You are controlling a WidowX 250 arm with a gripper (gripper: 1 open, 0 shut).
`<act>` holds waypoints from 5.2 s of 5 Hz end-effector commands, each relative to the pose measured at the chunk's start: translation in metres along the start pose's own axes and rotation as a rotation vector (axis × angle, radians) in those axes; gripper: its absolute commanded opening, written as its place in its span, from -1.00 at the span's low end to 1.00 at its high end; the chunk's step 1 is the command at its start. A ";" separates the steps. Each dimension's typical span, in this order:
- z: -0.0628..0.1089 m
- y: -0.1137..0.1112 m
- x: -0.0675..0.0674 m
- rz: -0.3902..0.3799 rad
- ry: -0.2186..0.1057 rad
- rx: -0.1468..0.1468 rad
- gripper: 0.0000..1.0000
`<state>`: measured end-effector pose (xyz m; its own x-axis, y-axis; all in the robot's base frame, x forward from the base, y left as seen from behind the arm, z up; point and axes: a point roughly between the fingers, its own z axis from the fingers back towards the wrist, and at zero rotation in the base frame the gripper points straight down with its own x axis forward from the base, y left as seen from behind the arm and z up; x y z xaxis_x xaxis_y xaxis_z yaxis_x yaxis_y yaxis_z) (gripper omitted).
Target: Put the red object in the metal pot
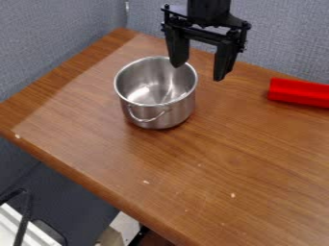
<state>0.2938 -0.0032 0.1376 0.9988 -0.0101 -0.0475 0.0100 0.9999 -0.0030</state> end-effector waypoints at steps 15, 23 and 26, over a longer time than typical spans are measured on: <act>-0.082 -0.080 0.142 -0.728 -0.151 0.212 -1.00; -0.100 -0.115 0.143 -0.484 -0.305 0.174 -1.00; -0.119 -0.139 0.147 -0.317 -0.256 0.227 -1.00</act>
<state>0.4454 -0.1301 0.0282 0.9231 -0.3235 0.2078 0.2719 0.9313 0.2423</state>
